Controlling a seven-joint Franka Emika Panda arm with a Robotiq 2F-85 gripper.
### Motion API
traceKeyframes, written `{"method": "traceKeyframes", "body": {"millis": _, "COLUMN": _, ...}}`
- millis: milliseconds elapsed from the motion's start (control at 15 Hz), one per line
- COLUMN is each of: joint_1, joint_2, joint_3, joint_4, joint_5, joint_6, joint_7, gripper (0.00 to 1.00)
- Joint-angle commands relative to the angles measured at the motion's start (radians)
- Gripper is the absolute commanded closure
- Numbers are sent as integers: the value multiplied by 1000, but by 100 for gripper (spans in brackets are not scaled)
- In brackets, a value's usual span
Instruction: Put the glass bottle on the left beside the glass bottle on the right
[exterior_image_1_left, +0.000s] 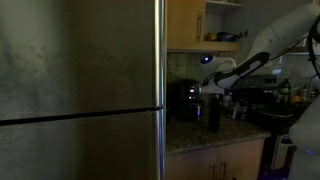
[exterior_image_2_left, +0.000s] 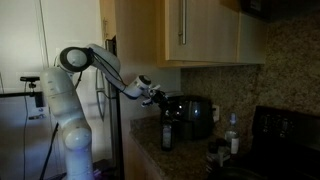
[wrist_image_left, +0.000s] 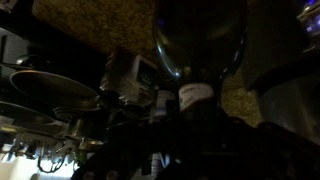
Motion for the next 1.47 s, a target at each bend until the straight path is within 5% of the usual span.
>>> {"method": "traceKeyframes", "body": {"millis": 0, "joint_1": -64, "joint_2": 13, "joint_3": -79, "joint_4": -55, "joint_5": -24, "joint_6": 10, "joint_7": 69, "gripper": 93}}
{"method": "traceKeyframes", "body": {"millis": 267, "joint_1": -118, "joint_2": 81, "joint_3": -154, "joint_4": -2, "joint_5": -46, "joint_6": 19, "joint_7": 140, "gripper": 93}}
{"method": "traceKeyframes", "body": {"millis": 400, "joint_1": -111, "joint_2": 84, "joint_3": -185, "joint_4": 0, "joint_5": 34, "joint_6": 59, "joint_7": 64, "gripper": 93}}
{"method": "traceKeyframes", "body": {"millis": 467, "joint_1": -112, "joint_2": 40, "joint_3": -169, "joint_4": 6, "joint_5": -25, "joint_6": 13, "joint_7": 91, "gripper": 93}}
{"method": "traceKeyframes", "body": {"millis": 533, "joint_1": -113, "joint_2": 42, "joint_3": -174, "joint_4": 10, "joint_5": -21, "joint_6": 16, "joint_7": 86, "gripper": 74}}
{"method": "traceKeyframes", "body": {"millis": 667, "joint_1": -111, "joint_2": 41, "joint_3": -172, "joint_4": 9, "joint_5": -22, "joint_6": 15, "joint_7": 87, "gripper": 74}}
{"method": "traceKeyframes", "body": {"millis": 733, "joint_1": -110, "joint_2": 41, "joint_3": -171, "joint_4": 9, "joint_5": -22, "joint_6": 15, "joint_7": 87, "gripper": 93}}
{"method": "traceKeyframes", "body": {"millis": 1400, "joint_1": -103, "joint_2": 244, "joint_3": -156, "joint_4": 293, "joint_5": -76, "joint_6": -10, "joint_7": 454, "gripper": 93}}
